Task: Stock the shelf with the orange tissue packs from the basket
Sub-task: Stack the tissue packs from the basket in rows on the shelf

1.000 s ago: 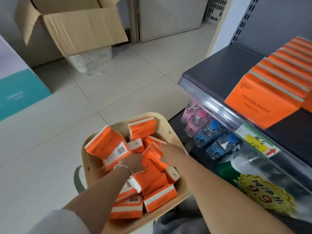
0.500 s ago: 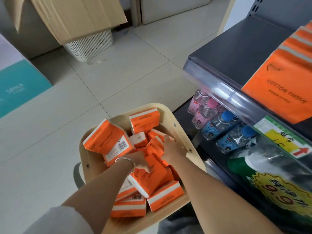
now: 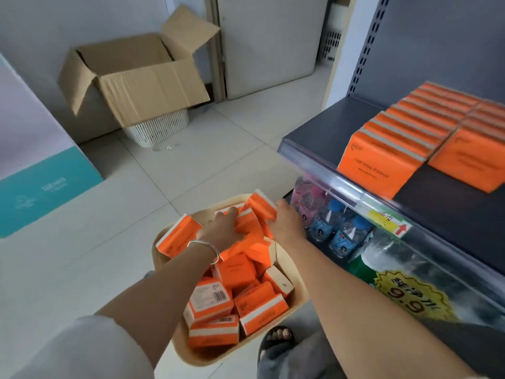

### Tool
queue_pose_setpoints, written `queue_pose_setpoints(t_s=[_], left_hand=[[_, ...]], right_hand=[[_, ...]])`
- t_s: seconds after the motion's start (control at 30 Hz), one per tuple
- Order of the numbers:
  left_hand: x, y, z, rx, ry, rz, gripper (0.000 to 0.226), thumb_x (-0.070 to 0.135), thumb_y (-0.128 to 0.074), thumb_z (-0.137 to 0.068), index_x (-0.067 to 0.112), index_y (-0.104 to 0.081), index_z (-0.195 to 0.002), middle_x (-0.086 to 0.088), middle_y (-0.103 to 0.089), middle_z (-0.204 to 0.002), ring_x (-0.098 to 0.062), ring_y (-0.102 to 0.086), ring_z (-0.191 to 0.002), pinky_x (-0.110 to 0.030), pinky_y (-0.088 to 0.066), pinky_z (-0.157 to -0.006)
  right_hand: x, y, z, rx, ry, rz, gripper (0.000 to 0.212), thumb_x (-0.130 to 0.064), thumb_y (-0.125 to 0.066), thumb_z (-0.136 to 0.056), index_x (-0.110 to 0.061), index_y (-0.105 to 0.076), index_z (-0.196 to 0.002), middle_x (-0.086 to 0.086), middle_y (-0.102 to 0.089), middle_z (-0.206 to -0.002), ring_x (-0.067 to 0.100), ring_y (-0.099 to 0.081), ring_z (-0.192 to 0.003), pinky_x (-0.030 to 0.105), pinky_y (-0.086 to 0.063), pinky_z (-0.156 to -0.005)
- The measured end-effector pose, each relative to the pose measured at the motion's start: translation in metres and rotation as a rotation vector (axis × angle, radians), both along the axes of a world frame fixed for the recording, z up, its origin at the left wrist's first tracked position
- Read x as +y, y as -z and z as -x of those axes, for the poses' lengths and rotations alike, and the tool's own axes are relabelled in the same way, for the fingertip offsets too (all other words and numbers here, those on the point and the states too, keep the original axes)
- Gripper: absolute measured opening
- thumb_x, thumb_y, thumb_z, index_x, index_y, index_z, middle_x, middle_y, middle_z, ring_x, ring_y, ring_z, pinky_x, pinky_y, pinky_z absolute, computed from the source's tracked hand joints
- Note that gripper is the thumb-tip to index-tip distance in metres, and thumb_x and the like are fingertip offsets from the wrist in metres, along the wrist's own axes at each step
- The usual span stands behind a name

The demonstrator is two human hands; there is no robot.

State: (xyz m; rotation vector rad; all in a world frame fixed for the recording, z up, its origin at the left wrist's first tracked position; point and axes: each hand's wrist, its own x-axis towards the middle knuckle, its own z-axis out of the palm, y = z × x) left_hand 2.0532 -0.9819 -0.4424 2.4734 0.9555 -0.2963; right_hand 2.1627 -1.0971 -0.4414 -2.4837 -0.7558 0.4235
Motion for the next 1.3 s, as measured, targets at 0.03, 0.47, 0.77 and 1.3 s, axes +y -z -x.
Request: queue_pose_setpoints(t_s=[0.03,0.47,0.77,1.3], left_hand=[[-0.001,-0.011,0.002,-0.027,0.001,-0.019,0.055,0.038,-0.064,-0.083,0.016,-0.038,-0.127,-0.016,-0.051,-0.123,-0.037,-0.052,-0.116,-0.047,-0.044,-0.095],[-0.033,-0.180,-0.019,-0.528,0.088,-0.399,0.038,0.017,-0.056,-0.087,0.009,-0.043,-0.121,-0.015,-0.052,-0.117,-0.040,-0.048,-0.111,-0.042,-0.034,-0.090],[-0.125,-0.242,-0.086,-0.709,0.295,-0.433,0.038,0.011,-0.053,-0.088,0.008,-0.043,-0.125,-0.017,-0.046,-0.120,-0.037,-0.041,-0.108,-0.047,-0.040,-0.089],[-0.160,-0.228,-0.174,-0.640,0.454,-0.467,0.046,0.015,-0.053,-0.090,0.020,-0.040,-0.134,-0.012,-0.039,-0.123,-0.032,-0.038,-0.114,-0.047,-0.046,-0.088]], right_hand=[[-0.003,-0.011,0.003,-0.025,0.003,-0.042,0.026,-0.018,-0.055,-0.090,-0.010,-0.048,-0.113,0.012,-0.056,-0.110,0.032,-0.058,-0.102,0.033,-0.044,-0.072],[-0.064,-0.177,-0.012,-0.449,0.115,-0.409,0.038,-0.013,-0.059,-0.088,-0.011,-0.049,-0.125,0.015,-0.052,-0.122,0.035,-0.047,-0.114,0.038,-0.038,-0.091],[-0.168,-0.229,-0.056,-0.559,0.372,-0.411,0.039,-0.016,-0.059,-0.089,-0.011,-0.048,-0.126,0.015,-0.046,-0.128,0.036,-0.047,-0.117,0.040,-0.038,-0.095],[-0.235,-0.164,-0.162,-0.536,0.429,0.191,0.045,-0.017,-0.057,-0.090,-0.021,-0.042,-0.133,0.005,-0.048,-0.133,0.028,-0.041,-0.126,0.040,-0.039,-0.093]])
